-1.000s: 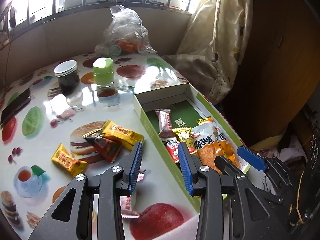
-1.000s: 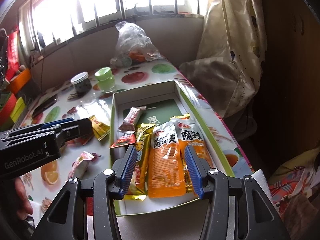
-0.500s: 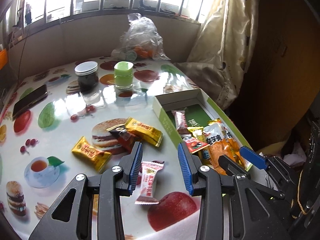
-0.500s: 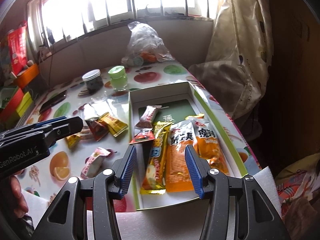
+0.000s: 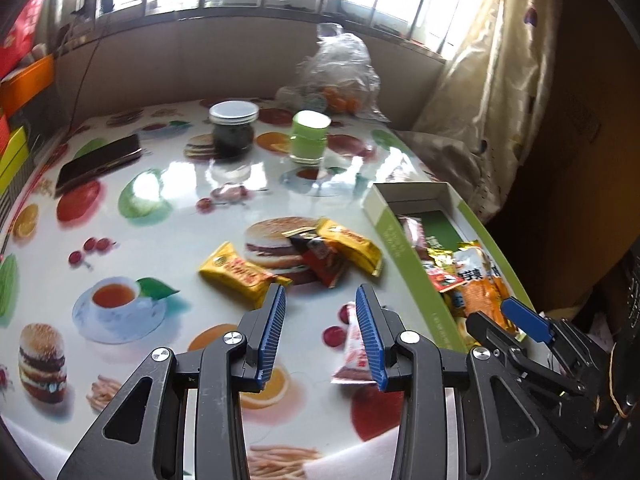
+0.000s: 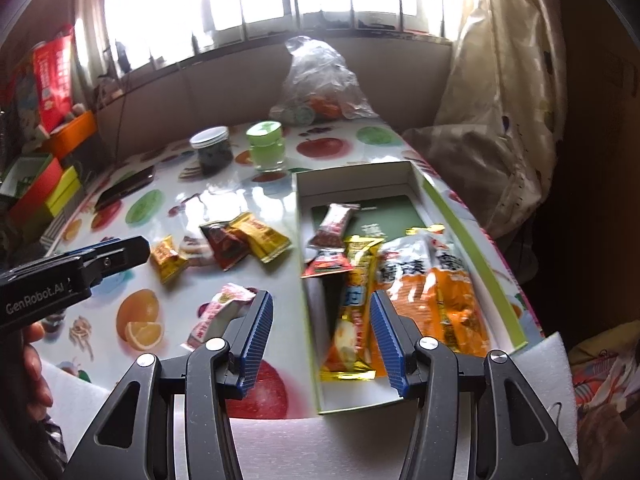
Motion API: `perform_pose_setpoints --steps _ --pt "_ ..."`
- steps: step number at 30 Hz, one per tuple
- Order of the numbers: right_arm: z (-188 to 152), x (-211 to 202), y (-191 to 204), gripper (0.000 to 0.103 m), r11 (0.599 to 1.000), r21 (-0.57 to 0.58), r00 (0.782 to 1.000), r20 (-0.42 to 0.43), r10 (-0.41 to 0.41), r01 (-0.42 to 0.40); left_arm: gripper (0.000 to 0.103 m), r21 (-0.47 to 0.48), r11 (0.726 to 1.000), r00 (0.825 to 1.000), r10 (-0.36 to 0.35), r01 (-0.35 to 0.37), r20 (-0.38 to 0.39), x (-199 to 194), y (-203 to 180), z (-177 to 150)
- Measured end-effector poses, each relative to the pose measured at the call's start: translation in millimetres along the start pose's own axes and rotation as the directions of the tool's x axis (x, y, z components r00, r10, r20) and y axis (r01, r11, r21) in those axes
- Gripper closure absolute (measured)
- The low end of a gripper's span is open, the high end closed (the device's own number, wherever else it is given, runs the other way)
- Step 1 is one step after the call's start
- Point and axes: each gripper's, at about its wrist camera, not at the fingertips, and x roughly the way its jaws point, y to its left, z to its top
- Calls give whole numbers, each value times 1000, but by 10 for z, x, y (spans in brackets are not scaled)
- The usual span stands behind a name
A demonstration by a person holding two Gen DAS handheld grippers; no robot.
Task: Organize snacks
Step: 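Move both open tools back toward the remaining snacks, then close the right tool on a pink-white candy stick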
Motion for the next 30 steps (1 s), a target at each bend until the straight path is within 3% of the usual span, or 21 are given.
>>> perform_pose_setpoints --steps 13,25,30 --pt "-42 248 538 53 992 -99 994 -81 69 -76 65 -111 991 997 74 -77 -27 -6 563 -177" --pt "-75 599 664 53 993 -51 978 -182 100 -111 65 -164 983 996 72 -79 -51 24 834 -302" --pt "-98 660 714 66 993 -53 976 -196 91 -104 65 -175 982 996 65 -74 -56 43 894 -319"
